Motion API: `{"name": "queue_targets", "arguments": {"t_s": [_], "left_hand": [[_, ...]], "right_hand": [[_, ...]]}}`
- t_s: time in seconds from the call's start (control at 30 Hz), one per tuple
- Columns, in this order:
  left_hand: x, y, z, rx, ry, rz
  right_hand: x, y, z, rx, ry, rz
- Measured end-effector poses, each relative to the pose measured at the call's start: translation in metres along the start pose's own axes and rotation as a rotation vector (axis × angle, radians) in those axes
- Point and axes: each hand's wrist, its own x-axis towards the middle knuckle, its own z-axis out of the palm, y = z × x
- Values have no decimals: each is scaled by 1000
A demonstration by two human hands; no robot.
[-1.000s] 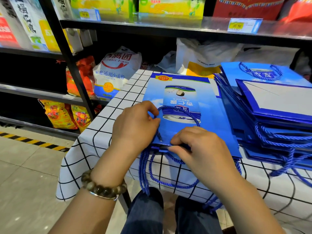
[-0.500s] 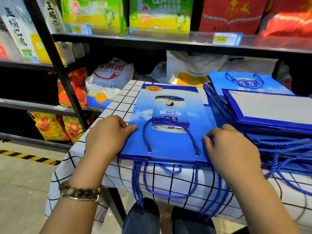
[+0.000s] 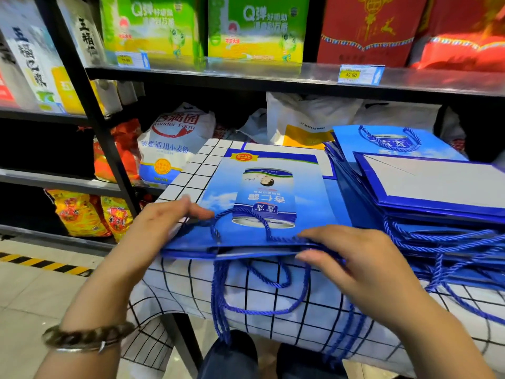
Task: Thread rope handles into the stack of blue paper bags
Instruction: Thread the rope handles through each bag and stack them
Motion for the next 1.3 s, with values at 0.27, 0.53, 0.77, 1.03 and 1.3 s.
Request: {"name": "queue_targets", "arguments": {"t_s": [0.27, 0.53, 0.77, 1.03, 1.3], "left_hand": [[2, 17, -14, -16, 115, 319], [27, 67, -19, -172, 457, 582], [42, 123, -21, -216, 406, 583], [55, 145, 44, 92, 144, 472], [126, 173, 191, -60, -2, 304]], "right_hand": [[47, -26, -55, 387, 369, 16], [92, -4, -91, 1052, 376, 141], [90, -7, -41, 901, 274, 339], [70, 36, -121, 731, 291, 449], [73, 154, -190, 161, 352, 641]]}}
